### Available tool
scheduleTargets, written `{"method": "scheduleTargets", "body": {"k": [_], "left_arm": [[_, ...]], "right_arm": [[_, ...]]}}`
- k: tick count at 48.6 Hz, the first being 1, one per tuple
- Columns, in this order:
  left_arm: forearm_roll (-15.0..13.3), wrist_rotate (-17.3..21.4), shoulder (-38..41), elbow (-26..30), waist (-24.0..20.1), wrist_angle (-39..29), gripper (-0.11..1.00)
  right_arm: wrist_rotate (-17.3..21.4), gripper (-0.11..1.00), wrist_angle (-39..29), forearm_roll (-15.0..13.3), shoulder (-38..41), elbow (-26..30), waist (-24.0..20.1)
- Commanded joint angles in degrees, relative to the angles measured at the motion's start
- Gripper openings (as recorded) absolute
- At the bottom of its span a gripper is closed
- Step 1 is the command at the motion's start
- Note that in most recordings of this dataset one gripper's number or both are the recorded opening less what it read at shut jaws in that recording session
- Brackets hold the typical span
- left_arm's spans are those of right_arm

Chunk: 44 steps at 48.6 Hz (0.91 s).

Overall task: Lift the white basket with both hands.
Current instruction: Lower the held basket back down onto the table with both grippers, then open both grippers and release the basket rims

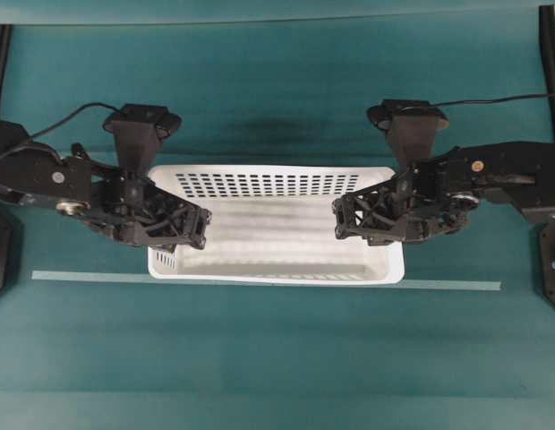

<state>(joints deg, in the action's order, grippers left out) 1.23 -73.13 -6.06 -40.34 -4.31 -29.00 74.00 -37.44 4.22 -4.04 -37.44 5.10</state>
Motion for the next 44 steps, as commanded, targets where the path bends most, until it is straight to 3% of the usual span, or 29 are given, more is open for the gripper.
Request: {"method": "scheduleTargets", "body": {"k": [1, 44], "left_arm": [[0.53, 0.18, 1.41, 1.14, -0.44, 2.72, 0.20], [0.44, 0.26, 2.37, 0.53, -1.05, 2.81, 0.20]], "right_arm": [[-1.93, 0.19, 1.32, 0.18, 1.49, 1.05, -0.53], [-0.09, 0.19, 1.32, 1.67, 2.02, -0.18, -0.35]]}}
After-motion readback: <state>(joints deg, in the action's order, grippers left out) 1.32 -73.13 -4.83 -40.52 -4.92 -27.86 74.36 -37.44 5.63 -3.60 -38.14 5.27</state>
